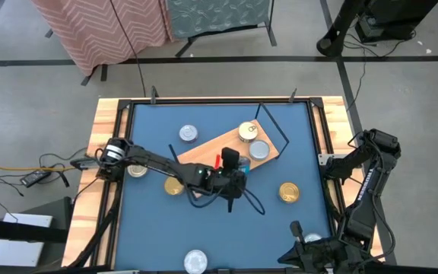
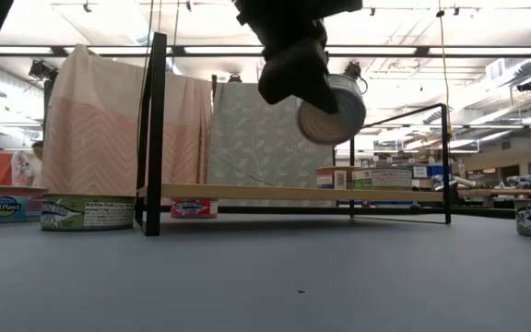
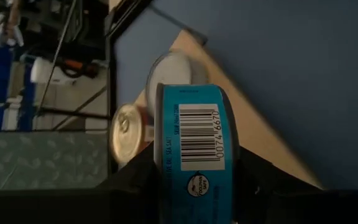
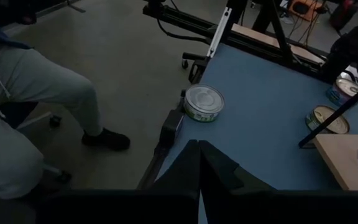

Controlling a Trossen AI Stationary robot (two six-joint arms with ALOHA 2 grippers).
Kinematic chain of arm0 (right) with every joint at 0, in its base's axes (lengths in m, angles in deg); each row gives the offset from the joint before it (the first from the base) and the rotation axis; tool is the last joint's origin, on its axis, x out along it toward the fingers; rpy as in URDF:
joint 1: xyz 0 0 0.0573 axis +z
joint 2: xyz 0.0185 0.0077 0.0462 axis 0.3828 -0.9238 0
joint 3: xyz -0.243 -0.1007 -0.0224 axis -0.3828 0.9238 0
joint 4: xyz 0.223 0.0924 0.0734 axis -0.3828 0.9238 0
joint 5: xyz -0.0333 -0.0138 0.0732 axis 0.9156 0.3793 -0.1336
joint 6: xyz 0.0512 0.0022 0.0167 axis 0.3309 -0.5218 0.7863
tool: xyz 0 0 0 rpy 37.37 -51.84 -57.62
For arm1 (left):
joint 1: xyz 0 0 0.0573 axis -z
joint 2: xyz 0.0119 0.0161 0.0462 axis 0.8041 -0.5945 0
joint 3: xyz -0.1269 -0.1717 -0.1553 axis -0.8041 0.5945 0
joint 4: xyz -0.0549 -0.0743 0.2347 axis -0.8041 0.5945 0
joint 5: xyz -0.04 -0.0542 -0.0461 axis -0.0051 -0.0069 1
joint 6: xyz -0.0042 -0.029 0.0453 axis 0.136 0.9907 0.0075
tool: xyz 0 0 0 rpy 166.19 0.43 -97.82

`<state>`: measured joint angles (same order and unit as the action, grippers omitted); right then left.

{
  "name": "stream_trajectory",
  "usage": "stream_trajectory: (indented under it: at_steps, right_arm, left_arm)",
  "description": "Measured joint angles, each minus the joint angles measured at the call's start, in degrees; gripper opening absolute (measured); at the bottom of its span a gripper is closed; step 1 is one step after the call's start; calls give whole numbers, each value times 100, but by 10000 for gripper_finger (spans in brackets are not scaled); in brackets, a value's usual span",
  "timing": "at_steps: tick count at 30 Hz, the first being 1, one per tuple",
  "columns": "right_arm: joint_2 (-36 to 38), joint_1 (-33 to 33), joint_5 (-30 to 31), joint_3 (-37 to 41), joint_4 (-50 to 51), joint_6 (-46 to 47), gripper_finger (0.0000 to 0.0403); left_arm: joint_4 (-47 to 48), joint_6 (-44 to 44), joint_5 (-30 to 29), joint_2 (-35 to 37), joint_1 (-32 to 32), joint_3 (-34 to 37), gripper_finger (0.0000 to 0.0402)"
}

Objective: Stack canned seafood by type on shelf
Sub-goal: Put the green/blue tuna can on the shelf

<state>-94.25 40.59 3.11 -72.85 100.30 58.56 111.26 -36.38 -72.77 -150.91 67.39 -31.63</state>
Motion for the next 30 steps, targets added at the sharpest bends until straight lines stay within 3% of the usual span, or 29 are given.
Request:
stream_trajectory:
  at_steps: [16, 21, 30]
  right_arm:
    - [0, 135, 2, -2, 12, -33, 11]
    - [0, 197, 18, 0, 40, -13, 11]
    - [0, 290, 46, 0, 19, 4, 11]
  left_arm:
    - [-104, 174, -128, -371, -196, 1, 144]
    - [-174, 522, 183, -505, -232, 2, 144]
    - [-215, 815, 234, -551, -266, 2, 144]
